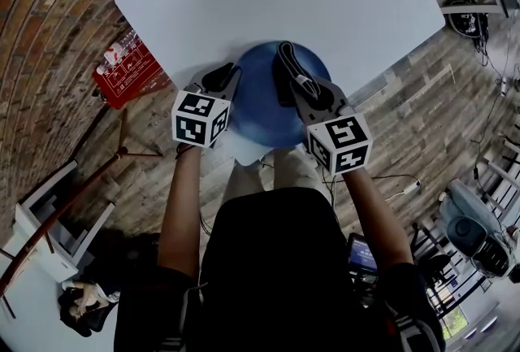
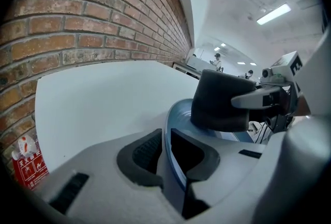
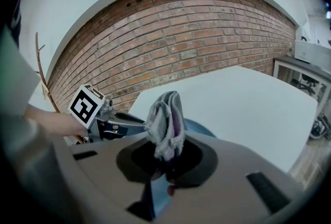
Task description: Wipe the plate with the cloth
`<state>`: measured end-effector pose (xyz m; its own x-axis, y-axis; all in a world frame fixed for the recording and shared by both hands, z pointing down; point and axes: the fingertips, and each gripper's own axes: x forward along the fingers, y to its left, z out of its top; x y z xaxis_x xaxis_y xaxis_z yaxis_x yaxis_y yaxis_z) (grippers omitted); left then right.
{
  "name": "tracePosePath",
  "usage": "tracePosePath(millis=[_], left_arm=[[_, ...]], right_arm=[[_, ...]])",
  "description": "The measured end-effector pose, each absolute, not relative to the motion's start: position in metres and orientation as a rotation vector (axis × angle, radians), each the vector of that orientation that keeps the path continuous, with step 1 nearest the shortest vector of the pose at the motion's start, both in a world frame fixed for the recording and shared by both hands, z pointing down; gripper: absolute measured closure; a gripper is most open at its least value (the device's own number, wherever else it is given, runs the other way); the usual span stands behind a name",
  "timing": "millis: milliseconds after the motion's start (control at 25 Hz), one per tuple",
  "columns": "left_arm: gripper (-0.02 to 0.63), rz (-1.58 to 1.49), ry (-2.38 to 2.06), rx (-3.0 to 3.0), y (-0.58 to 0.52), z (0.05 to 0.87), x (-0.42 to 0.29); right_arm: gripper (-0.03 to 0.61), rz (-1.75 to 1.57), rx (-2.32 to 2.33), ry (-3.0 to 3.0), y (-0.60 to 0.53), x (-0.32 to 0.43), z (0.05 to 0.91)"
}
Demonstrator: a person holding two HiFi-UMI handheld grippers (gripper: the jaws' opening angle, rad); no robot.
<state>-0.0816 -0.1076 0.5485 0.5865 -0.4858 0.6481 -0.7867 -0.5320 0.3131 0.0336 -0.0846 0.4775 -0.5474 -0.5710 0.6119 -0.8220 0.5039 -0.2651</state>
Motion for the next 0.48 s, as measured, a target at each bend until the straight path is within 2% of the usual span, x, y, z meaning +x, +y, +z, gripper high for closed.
tracePosePath(millis=[280,480], left_arm=[[0.575,0.692,-1.028,2.233,-0.1083,0.55,-0.0809],[0.575,0.704,-1.023,2.248,-0.1086,0.5489,-0.0793]], right_arm=[[0.528,0.761,1.143,-2.303,-0.0853,0.0335,0.481],[0.528,0.758,1.143,-2.306,-0.0845,0.0341,0.4804]])
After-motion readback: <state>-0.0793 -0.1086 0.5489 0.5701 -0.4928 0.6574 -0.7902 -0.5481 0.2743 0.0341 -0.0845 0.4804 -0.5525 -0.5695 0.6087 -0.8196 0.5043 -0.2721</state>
